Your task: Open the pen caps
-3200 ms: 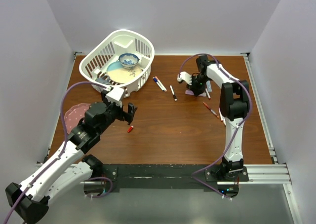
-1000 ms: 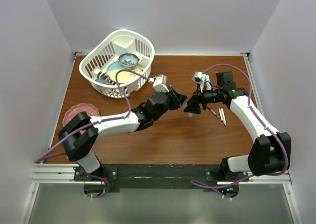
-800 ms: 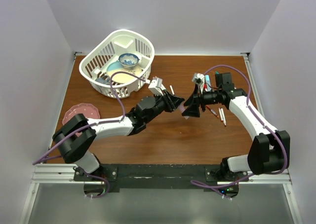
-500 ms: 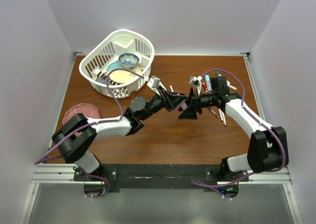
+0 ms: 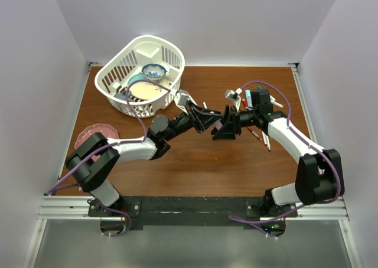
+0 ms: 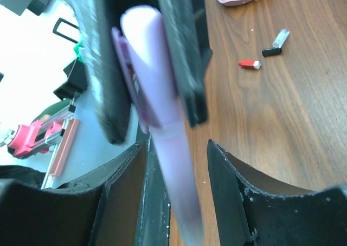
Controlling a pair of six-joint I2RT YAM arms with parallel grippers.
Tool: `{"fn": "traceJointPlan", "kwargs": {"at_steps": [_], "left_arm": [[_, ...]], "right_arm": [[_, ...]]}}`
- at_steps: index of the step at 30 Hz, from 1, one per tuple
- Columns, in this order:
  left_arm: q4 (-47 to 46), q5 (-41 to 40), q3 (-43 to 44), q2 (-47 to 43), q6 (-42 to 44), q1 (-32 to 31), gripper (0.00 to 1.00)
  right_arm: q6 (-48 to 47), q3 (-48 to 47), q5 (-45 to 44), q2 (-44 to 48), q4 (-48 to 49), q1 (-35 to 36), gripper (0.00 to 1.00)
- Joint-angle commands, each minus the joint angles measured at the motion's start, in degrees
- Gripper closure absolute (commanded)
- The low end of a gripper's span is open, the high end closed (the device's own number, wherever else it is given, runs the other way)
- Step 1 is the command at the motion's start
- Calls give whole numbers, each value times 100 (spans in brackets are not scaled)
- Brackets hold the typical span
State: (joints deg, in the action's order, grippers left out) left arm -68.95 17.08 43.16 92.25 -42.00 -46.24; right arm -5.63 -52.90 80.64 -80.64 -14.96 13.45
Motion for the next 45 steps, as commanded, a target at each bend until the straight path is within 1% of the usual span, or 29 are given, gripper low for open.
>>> {"fn": "traceJointPlan", "kwargs": {"at_steps": [1, 2, 3, 4, 5, 9, 11, 12, 13, 15, 16, 19, 23, 24, 25, 26, 27, 28, 29, 31, 32, 34, 35, 36, 38, 40, 41, 43, 45], "left_arm": [[-303, 419, 193, 144, -37, 45, 100], [-269, 410, 176, 144, -28, 45, 100], [-164, 393, 184, 144, -19, 45, 100], [-137, 358, 184, 127, 7, 45, 100], [-102, 331, 202, 109, 7, 53, 100], [170, -229, 289, -206, 121, 255, 100], [538, -363, 666, -495, 236, 641, 100], [627, -285, 842, -567, 288, 816, 100], [759, -241, 1279, -681, 350, 1192, 100], [1093, 4, 1738, -743, 368, 1746, 100], [1251, 58, 2192, -787, 455, 1898, 100], [1866, 94, 2810, -936, 771, 2303, 100], [2183, 155, 2760, -1287, 755, 2628, 100], [2280, 190, 2681, -1393, 728, 2646, 100], [2446, 164, 2454, -1620, 702, 2646, 100], [2891, 225, 2339, -1744, 650, 2638, 100], [3192, 417, 2207, -1867, 562, 2629, 100], [3595, 454, 1971, -2121, 552, 2611, 100], [4565, 506, 1864, -2254, 570, 2585, 100], [5501, 472, 1427, -2674, 877, 2375, 100], [6289, 332, 1224, -2842, 947, 2261, 100], [6840, -334, 541, -3341, 1079, 1725, 100], [7321, -624, 327, -3493, 1080, 1515, 100], [7508, -1123, 125, -3625, 1001, 1182, 100], [7964, -1460, -307, -3810, 904, 1021, 100], [8247, -1996, -579, -3872, 869, 924, 100], [8222, -2181, -676, -3881, 869, 915, 100], [8109, -2209, -835, -3820, 878, 889, 100], [8107, -2314, -818, -3601, 965, 880, 100]], "right_arm": [[141, 8, 250, 84, 222, 8, 55], [141, 17, 250, 101, 230, 8, 60], [141, 17, 250, 110, 257, 17, 69], [150, 17, 303, 101, 274, 17, 96], [150, 8, 286, 101, 283, 17, 100], [132, 96, 277, 119, 327, 104, 100], [150, 166, 259, 93, 415, 184, 100], [150, 175, 250, 40, 424, 297, 100], [150, 175, 268, 14, 441, 359, 100], [150, 167, 312, -74, 433, 508, 100], [150, 166, 338, -92, 441, 544, 100], [141, 158, 373, -118, 441, 623, 100], [-33, 88, 234, -75, 302, 606, 100], [-331, 0, -289, -40, 31, 588, 100], [-812, -314, -721, 13, -1024, 571, 100], [-1557, -447, -1386, 66, -1400, 562, 100], [-1538, -466, -2594, 136, -1413, 536, 100], [-1364, -275, -3302, 223, -943, 501, 100], [-1301, -230, -3831, 346, -869, 440, 100], [-1572, -403, -4868, 295, -1234, 378, 100], [-1921, -492, -5039, 173, -1420, 316, 100], [-2371, -772, -5434, -21, -2146, 237, 100], [-2521, -835, -5523, -231, -2291, 132, 100], [-2600, -896, -5568, -337, -2457, 96, 100], [-2680, -1020, -5838, -566, -2792, 87, 100], [-2663, -1072, -6138, -847, -2907, 87, 100], [-2663, -1073, -6487, -909, -2907, 79, 99], [-2645, -1047, -6789, -1067, -2889, 44, 95], [-2689, -1073, -6808, -1181, -3038, -114, 94]]}}
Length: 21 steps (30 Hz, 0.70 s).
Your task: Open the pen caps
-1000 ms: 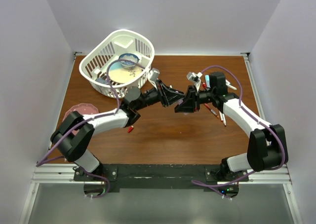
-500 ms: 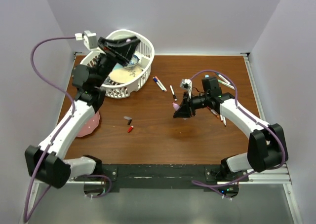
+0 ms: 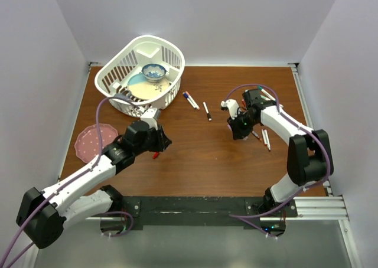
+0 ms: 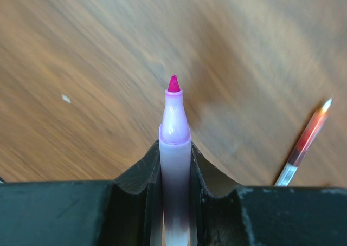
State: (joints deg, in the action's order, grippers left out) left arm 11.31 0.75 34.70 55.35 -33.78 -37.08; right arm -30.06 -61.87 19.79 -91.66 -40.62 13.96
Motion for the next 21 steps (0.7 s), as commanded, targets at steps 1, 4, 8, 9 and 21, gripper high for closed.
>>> {"fn": "traceJointPlan", "kwargs": {"at_steps": [1, 4, 8, 9, 21], "left_arm": [[151, -751, 63, 203, 187, -54, 100], [292, -1225, 125, 739, 389, -89, 100], [275, -1709, 239, 1416, 574, -194, 98], [266, -1797, 291, 1600, 626, -220, 98], [-15, -2229, 520, 2304, 891, -291, 71]], "right_arm": [[-298, -194, -705, -176, -534, -235, 94], [-333, -194, -661, -265, -631, -499, 94], [-342, -177, -573, -326, -675, -640, 94], [-334, -177, -564, -353, -675, -640, 94], [-413, -238, -529, -731, -851, -648, 94]]}}
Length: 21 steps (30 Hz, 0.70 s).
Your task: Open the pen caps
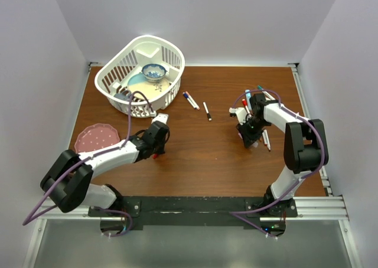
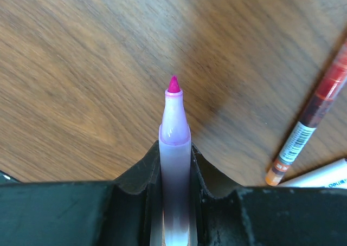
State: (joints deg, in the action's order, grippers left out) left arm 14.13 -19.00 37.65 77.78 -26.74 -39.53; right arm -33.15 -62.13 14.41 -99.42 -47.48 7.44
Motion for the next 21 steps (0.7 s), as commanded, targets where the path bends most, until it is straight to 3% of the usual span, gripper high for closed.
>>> {"fn": "traceJointPlan", "kwargs": {"at_steps": [1, 7, 14, 21], "left_arm": [[-297, -244, 225, 88, 196, -46, 70], [-297, -349, 243, 141, 204, -37, 58], [-306, -271, 252, -25, 222, -46, 57], [-297, -113, 260, -912, 319, -46, 55]], "right_arm": [[-104, -212, 9, 54, -156, 3, 93], [-78, -212, -44, 28, -147, -41, 90], [-52, -203, -193, -51, -147, -111, 87], [1, -186, -378, -139, -138, -252, 76]]}}
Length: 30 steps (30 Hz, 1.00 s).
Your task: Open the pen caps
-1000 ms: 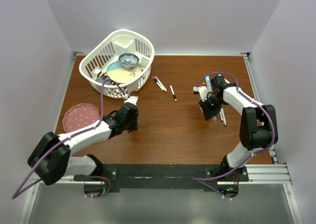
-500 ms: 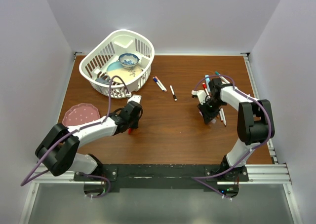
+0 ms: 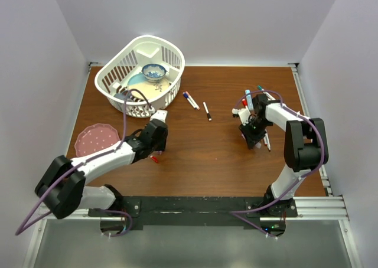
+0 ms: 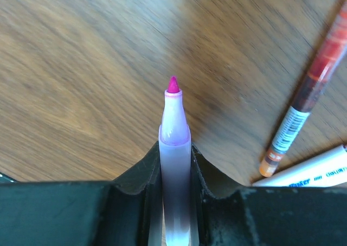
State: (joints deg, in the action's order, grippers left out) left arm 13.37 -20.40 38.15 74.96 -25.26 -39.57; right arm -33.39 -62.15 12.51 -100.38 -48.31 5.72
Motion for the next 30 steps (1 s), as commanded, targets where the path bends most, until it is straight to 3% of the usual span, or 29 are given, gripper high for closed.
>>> {"fn": "traceJointPlan", "kwargs": {"at_steps": [1, 5, 13, 20, 25, 27, 30], "left_arm": [[-229, 45, 210, -753, 205, -33, 54], [-185, 255, 280, -1587, 337, -42, 46], [254, 485, 658, -2845, 521, -33, 16], [711, 415, 827, -3530, 1381, -33, 12], [238, 46, 55, -3865, 1646, -24, 10], [62, 1, -71, -3919, 1760, -24, 8], [87, 71, -1, -3849, 1822, 72, 8]], "right_arm": [[34, -183, -205, -43, -47, -105, 70], [60, -183, -284, -26, -29, -176, 54], [201, -183, -636, 281, 252, -325, 52], [385, -420, 83, 1010, 515, -554, 49], [482, -842, 173, 1135, 972, -563, 35], [683, -1158, 137, 933, 1350, -554, 24], [1000, -2052, 672, 76, 975, -554, 23]]}}
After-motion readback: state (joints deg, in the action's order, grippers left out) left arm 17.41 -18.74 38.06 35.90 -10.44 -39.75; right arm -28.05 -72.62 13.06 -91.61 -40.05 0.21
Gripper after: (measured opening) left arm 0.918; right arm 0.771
